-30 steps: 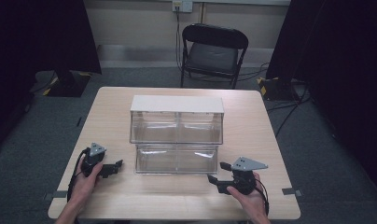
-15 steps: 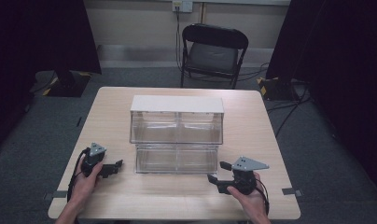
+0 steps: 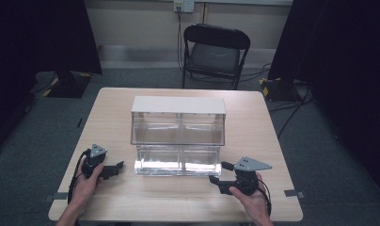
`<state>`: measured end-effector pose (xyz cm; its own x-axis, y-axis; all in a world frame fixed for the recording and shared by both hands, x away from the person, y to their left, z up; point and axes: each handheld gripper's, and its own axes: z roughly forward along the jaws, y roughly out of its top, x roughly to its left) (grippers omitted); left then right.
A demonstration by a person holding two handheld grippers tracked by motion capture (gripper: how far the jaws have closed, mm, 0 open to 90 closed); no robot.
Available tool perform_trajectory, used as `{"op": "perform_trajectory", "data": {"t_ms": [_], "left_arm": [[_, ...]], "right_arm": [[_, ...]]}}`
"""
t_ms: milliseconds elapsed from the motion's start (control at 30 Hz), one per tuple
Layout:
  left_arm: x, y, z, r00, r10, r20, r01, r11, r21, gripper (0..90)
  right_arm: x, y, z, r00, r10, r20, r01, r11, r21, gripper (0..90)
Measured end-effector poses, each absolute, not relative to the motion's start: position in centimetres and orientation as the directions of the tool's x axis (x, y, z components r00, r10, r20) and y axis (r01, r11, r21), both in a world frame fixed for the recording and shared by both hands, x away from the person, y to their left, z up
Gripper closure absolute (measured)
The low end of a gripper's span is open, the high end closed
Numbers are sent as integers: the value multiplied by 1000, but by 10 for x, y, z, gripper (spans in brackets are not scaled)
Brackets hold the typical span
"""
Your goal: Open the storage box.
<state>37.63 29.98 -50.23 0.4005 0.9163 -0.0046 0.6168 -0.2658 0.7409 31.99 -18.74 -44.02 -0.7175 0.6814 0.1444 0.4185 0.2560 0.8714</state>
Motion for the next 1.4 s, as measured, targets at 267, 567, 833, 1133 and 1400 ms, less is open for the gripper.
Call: {"op": "perform_trajectory", "data": {"t_ms": [267,567,833,1133,1400], "left_arm": [[376,300,-502,401,916,-5,616,-266,741,144],[376,300,-502,401,916,-4,617,-266,741,144],[376,300,-502,400,916,-4,617,-266,741,144],[376,300,-502,401,916,-5,617,-266,741,144],[376,300,-502,401,916,-4,617,-266,741,144]], "right_arm": [[320,-186,-438,-713,686,144,413,246,877,219],[322,-185,-437,-707,692,148,419,240,875,178],[324,-185,-434,-698,700,150,417,227,880,170],[325,-185,-430,-699,698,158,416,217,883,170],[326,-185,-428,-697,700,154,410,213,887,171]]}}
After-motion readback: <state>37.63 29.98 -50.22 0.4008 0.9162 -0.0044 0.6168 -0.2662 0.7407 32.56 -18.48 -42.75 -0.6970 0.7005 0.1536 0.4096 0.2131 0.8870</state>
